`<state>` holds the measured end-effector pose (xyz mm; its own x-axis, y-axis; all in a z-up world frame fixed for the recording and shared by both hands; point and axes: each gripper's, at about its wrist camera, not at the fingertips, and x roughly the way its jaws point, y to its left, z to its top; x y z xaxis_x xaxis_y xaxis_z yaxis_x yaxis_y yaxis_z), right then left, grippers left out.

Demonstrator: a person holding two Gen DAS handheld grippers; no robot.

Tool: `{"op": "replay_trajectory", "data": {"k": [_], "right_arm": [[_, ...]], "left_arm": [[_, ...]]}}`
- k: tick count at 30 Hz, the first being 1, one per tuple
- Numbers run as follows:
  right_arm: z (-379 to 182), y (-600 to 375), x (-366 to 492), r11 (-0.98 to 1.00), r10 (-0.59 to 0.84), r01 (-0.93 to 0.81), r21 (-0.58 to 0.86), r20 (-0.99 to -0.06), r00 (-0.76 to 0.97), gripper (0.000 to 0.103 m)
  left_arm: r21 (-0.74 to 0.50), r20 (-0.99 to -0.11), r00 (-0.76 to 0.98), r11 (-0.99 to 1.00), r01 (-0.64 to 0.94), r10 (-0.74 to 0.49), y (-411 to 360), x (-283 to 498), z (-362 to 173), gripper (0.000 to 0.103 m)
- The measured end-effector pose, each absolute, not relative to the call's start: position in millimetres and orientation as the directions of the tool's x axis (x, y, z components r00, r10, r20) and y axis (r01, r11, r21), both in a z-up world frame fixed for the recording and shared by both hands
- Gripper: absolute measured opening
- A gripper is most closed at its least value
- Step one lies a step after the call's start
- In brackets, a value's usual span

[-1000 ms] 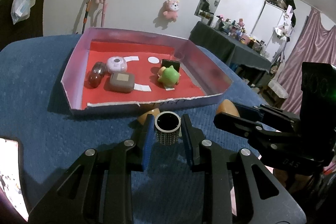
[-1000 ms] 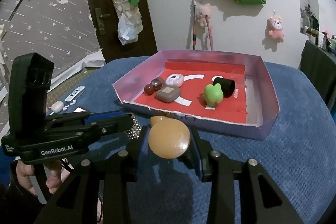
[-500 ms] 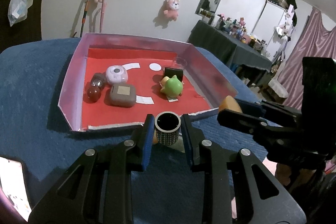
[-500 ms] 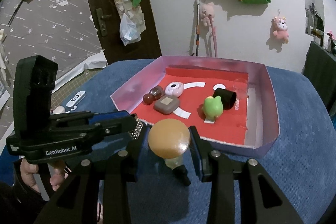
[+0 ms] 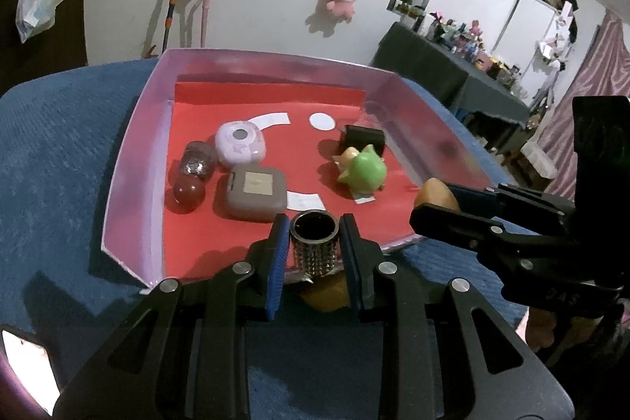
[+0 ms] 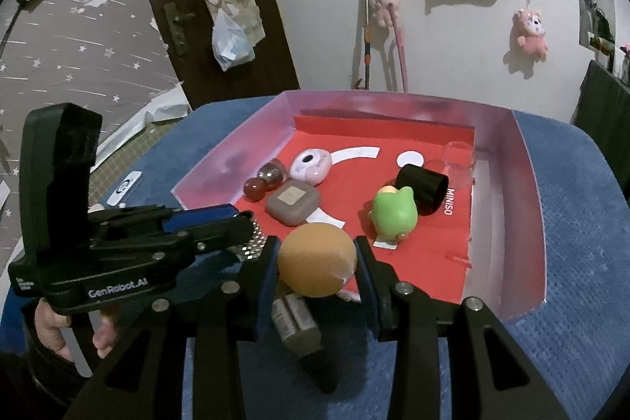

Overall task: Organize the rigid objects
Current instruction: 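Lift and carry the tan sponge and silver mesh cylinder over the pink box, then lower the mesh cylinder and open the left gripper while the right gripper releases the sponge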

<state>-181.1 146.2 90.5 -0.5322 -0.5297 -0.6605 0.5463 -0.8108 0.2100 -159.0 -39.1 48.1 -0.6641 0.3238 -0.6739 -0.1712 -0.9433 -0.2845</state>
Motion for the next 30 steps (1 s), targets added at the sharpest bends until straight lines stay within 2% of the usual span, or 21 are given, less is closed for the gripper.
{"op": "replay_trajectory", "data": {"k": [8, 30], "right_arm": [[73, 138, -205, -0.819, -0.51, 0.532, 0.216, -0.699, -0.501, 0.04], [41, 130, -234, -0.836, -0.465, 0.507, 0.208, -0.759, -0.456, 0.04]], "left_arm": [[-0.265, -0.731, -0.614, -0.953, -0.146, 0.297, -41, -179, 25, 0.024], [-0.274, -0.723, -0.626, -0.953, -0.13, 0.294, -39, -204, 18, 0.024]]}}
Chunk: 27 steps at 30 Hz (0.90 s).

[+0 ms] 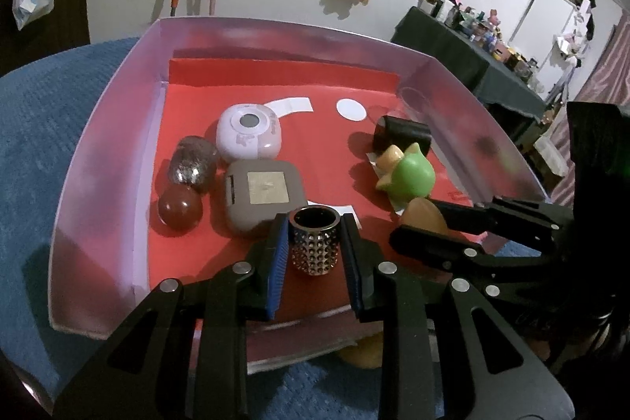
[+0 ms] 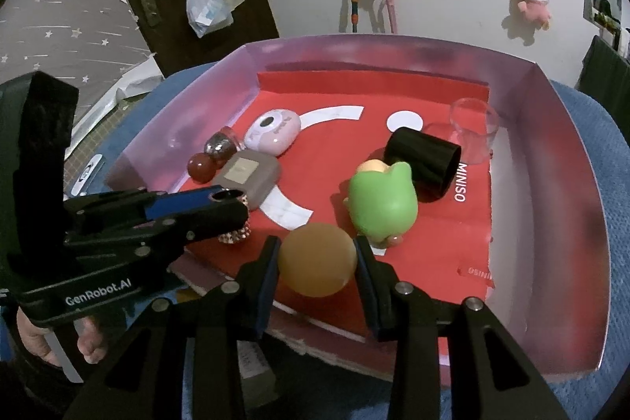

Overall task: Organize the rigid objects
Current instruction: 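Lower the mesh cylinder and open the left gripper while the right gripper releases the sponge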

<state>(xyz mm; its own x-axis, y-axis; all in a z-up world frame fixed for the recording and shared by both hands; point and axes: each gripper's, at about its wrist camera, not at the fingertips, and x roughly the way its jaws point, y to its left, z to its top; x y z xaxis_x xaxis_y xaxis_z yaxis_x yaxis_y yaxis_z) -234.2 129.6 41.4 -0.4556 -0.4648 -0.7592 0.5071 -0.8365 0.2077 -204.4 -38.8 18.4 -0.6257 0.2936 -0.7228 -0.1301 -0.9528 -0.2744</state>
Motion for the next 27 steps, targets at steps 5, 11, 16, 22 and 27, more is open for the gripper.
{"op": "replay_trajectory", "data": {"k": [5, 11, 16, 22, 27], "right_arm": [[40, 128, -237, -0.849, -0.441, 0.498, 0.179, -0.759, -0.479, 0.04], [35, 129, -243, -0.863, -0.42, 0.474, 0.173, -0.767, -0.485, 0.04], [31, 130, -244, -0.866, -0.416, 0.469, 0.173, -0.77, -0.484, 0.04], [30, 131, -244, -0.867, -0.417, 0.466, 0.177, -0.771, -0.482, 0.04], [31, 132, -244, -0.866, -0.419, 0.467, 0.179, -0.77, -0.481, 0.04]], "left_arm": [[-0.276, -0.714, -0.641, -0.955, -0.11, 0.281, -43, -210, 18, 0.024], [-0.281, -0.712, -0.645, -0.954, -0.101, 0.278, -45, -211, 16, 0.024], [-0.282, -0.713, -0.643, -0.954, -0.101, 0.278, -45, -209, 17, 0.024], [-0.283, -0.715, -0.641, -0.954, -0.1, 0.279, -46, -208, 18, 0.024], [-0.281, -0.718, -0.638, -0.955, -0.1, 0.278, -46, -208, 18, 0.024]]}}
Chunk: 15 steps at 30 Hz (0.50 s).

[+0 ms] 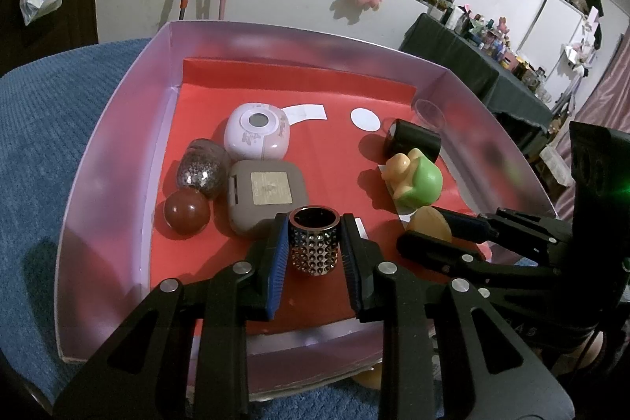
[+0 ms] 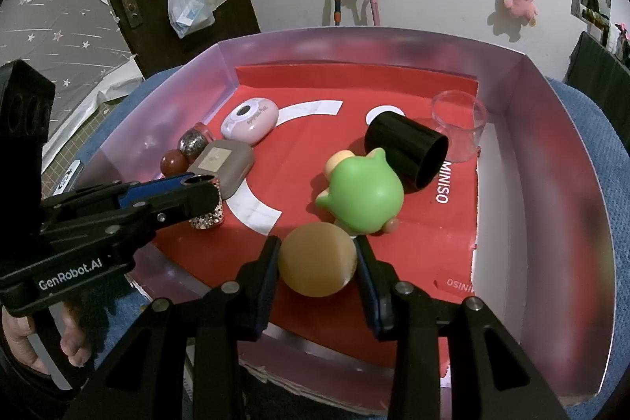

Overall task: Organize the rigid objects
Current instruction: 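Lower the mesh cylinder and open the left gripper while the right gripper releases the sponge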

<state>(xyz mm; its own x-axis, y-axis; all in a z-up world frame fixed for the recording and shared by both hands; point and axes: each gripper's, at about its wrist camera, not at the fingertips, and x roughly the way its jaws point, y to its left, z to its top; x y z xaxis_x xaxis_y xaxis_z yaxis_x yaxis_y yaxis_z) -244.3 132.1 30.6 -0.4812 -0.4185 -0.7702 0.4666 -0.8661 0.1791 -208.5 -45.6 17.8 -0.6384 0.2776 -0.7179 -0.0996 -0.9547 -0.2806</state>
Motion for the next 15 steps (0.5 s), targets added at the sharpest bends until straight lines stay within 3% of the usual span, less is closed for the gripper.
{"op": "replay_trajectory", "data": {"k": [11, 15], "right_arm": [[33.9, 130.2, -241.6, -0.868, -0.413, 0.468, 0.166, -0.766, -0.493, 0.04], [35.2, 130.8, -239.7, -0.867, -0.415, 0.469, 0.166, -0.762, -0.497, 0.049]], "left_arm": [[-0.227, -0.732, -0.643, -0.97, -0.083, 0.226, -41.7, -205.6, 18.3, 0.025], [-0.212, -0.735, -0.645, -0.974, -0.077, 0.211, -41.2, -204.5, 19.3, 0.025]]}}
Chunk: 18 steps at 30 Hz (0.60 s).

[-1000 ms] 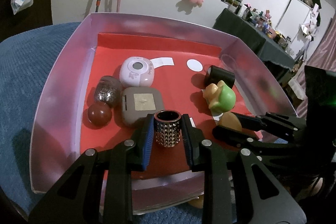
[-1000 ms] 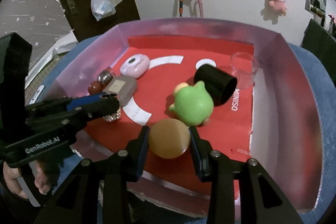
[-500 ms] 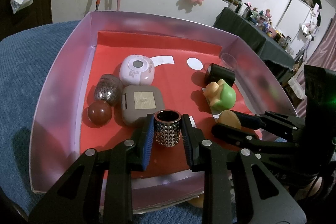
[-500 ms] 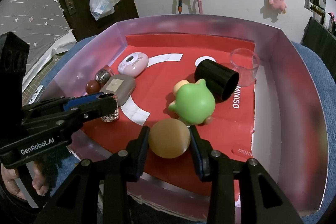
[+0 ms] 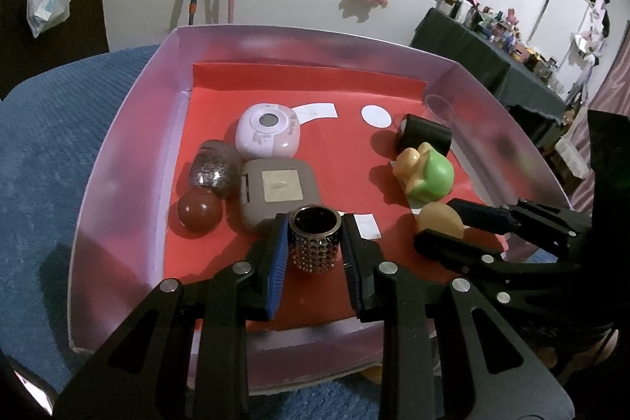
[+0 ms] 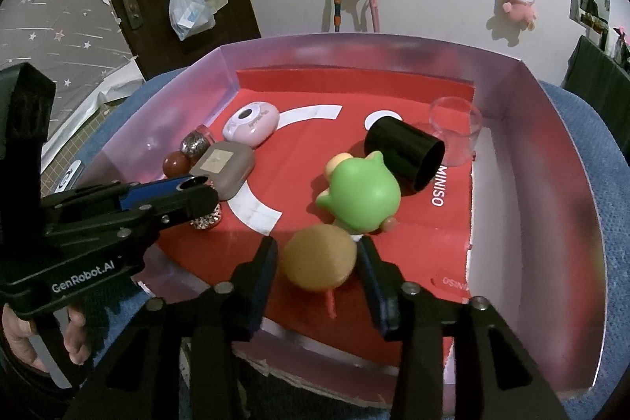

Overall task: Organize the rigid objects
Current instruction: 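Lower the mesh cylinder and open the left gripper while the right gripper releases the sponge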

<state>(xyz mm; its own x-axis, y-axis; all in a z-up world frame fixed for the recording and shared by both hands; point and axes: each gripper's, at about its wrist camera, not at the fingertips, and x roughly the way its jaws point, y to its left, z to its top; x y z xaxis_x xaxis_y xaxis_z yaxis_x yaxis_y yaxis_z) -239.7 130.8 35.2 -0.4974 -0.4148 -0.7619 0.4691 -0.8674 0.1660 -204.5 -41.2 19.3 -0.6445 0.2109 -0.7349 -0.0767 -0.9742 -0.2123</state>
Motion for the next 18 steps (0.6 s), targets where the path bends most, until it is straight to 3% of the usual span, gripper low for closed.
{"op": "replay_trajectory", "data": {"k": [5, 8, 13, 15, 17, 18], "right_arm": [[39, 133, -237, -0.866, -0.422, 0.47, 0.17, -0.755, -0.502, 0.052], [42, 136, -233, -0.864, -0.429, 0.471, 0.175, -0.747, -0.509, 0.061], [49, 139, -226, -0.861, -0.441, 0.474, 0.183, -0.733, -0.518, 0.063], [52, 140, -222, -0.859, -0.447, 0.477, 0.185, -0.726, -0.523, 0.07], [56, 141, -218, -0.857, -0.452, 0.481, 0.184, -0.717, -0.531, 0.073], [58, 142, -216, -0.857, -0.452, 0.482, 0.181, -0.713, -0.536, 0.073]], "left_arm": [[-0.21, -0.739, -0.643, -0.976, -0.064, 0.201, -43, -201, 20, 0.025], [-0.215, -0.737, -0.644, -0.975, -0.062, 0.203, -44, -199, 21, 0.025], [-0.206, -0.733, -0.65, -0.976, -0.068, 0.2, -43, -193, 24, 0.025], [-0.206, -0.731, -0.652, -0.976, -0.072, 0.202, -42, -190, 25, 0.026], [-0.209, -0.728, -0.654, -0.975, -0.073, 0.205, -42, -187, 26, 0.033], [-0.21, -0.726, -0.656, -0.975, -0.073, 0.206, -42, -186, 27, 0.06]]}}
